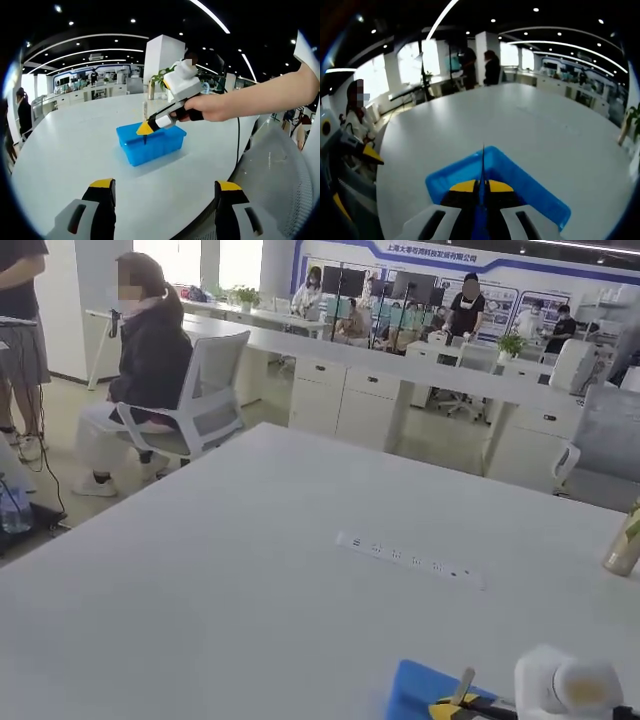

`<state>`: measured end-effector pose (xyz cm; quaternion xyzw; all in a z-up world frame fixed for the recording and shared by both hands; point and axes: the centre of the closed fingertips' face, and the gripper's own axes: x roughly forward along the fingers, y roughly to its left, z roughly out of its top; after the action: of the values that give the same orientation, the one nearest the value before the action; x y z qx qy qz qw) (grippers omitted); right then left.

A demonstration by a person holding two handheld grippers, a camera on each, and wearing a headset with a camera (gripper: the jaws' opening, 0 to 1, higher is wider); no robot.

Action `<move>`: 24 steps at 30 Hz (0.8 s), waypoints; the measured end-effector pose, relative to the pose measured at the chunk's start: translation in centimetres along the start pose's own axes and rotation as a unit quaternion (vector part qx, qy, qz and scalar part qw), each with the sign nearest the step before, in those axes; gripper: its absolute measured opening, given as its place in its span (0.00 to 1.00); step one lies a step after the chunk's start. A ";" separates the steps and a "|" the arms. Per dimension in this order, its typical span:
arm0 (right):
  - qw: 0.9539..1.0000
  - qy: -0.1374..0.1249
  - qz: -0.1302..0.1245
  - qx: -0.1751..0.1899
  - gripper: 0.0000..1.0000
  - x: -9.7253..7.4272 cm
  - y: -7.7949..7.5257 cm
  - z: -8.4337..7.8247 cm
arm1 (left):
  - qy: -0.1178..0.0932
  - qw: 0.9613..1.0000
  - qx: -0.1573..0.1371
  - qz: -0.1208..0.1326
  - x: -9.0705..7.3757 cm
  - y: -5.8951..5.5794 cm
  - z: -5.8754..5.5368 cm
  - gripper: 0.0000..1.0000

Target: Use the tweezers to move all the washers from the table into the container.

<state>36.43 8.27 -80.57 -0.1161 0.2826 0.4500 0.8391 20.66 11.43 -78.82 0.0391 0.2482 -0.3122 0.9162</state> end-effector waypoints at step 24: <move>1.000 -0.018 0.003 0.007 0.04 -0.1 -1.2 -0.3 | 0.000 1.000 0.000 0.001 0.0 0.0 0.0 0.82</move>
<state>37.29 7.34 -80.78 -0.1015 0.2710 0.4527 0.8434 20.64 11.42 -78.80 0.0393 0.2483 -0.3117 0.9163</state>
